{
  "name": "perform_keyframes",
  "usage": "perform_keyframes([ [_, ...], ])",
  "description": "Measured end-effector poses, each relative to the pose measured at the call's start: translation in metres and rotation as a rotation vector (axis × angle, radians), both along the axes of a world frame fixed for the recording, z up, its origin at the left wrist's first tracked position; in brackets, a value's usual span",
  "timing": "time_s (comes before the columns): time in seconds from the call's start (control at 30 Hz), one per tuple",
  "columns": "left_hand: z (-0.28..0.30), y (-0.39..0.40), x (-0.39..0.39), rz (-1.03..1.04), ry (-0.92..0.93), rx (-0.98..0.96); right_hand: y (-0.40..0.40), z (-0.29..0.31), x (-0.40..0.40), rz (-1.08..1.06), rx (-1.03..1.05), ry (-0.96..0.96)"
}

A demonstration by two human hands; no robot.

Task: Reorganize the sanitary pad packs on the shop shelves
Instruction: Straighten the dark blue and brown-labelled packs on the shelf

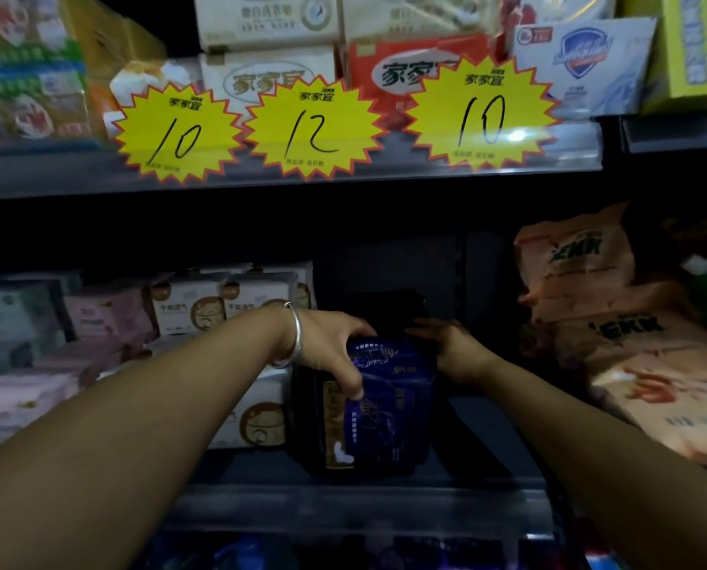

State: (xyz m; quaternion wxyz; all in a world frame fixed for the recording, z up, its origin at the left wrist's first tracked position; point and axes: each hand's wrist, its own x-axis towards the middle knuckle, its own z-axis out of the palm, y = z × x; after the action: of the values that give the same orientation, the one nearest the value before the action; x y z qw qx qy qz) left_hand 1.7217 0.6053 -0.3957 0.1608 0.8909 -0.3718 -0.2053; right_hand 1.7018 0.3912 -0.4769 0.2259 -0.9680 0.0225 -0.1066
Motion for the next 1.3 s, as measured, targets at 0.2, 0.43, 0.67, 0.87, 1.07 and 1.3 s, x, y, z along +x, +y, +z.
perform_keyframes([
  [0.2,0.004,0.000,-0.005,0.073,-0.067,-0.151,-0.002,0.021,-0.036,-0.063,0.634,-0.304],
  [0.43,0.005,-0.005,-0.020,0.144,0.090,-0.512,0.004,0.029,-0.075,0.198,1.205,-0.109],
  [0.67,-0.001,-0.014,-0.023,0.145,0.242,-0.643,-0.003,0.031,-0.091,0.289,1.036,0.014],
  [0.87,0.002,-0.017,-0.019,0.069,0.309,-0.530,-0.003,0.050,-0.094,0.251,0.908,-0.055],
  [1.07,0.005,-0.025,-0.012,0.112,0.099,-0.760,-0.003,0.056,-0.090,0.200,1.112,-0.021],
  [1.3,0.001,-0.031,-0.012,-0.055,-0.097,-0.871,-0.002,0.058,-0.087,0.102,1.517,0.208],
])
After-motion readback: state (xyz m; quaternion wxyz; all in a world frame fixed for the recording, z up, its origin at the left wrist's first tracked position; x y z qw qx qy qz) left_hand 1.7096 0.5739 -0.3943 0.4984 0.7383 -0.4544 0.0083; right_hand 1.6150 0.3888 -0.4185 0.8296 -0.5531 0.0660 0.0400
